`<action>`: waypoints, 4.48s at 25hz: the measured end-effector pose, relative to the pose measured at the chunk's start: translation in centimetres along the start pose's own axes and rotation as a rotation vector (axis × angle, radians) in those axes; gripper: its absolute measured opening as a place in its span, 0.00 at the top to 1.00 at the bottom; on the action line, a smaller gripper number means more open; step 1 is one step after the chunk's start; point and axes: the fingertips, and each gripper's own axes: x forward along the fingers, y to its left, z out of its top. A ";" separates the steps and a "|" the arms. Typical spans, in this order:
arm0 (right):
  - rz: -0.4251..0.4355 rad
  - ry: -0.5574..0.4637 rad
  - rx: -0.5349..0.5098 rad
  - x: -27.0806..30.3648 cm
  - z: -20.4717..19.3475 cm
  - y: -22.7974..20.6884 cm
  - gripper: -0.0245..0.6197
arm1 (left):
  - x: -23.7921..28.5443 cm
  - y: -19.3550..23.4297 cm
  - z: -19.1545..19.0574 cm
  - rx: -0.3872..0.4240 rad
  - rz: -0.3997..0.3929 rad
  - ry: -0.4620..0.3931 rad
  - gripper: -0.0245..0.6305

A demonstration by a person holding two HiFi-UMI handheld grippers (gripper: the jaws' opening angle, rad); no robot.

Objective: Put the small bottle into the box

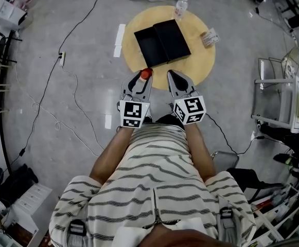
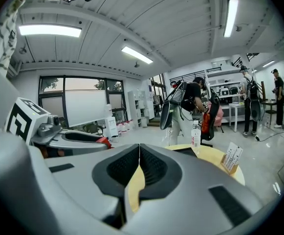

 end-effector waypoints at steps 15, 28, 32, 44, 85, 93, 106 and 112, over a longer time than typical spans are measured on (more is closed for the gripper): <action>0.000 0.016 0.026 3.0 -0.3 -2.7 0.93 | 4.0 1.2 -0.2 0.003 -0.006 0.042 0.74; 0.036 0.038 0.036 5.2 -0.7 -4.7 0.93 | 8.3 3.0 -0.9 0.014 0.018 0.104 0.74; 0.046 0.048 0.041 5.8 -1.0 -4.9 0.93 | 9.6 3.4 -1.7 0.013 0.018 0.132 0.74; 0.057 0.071 0.071 6.6 -2.0 -6.1 0.93 | 12.8 3.0 -3.6 -0.005 0.010 0.197 0.74; 0.043 0.111 0.117 6.3 -4.4 -8.3 0.93 | 22.7 5.7 -12.4 -0.027 0.018 0.406 0.74; 0.041 0.114 0.115 6.3 -4.6 -8.5 0.93 | 23.9 5.9 -13.8 -0.005 0.011 0.448 0.74; 0.041 0.130 0.120 6.2 -5.3 -8.7 0.93 | 25.2 6.5 -14.7 -0.011 0.023 0.476 0.74; 0.041 0.129 0.114 6.3 -5.2 -8.9 0.93 | 25.4 6.6 -14.8 -0.009 0.032 0.482 0.74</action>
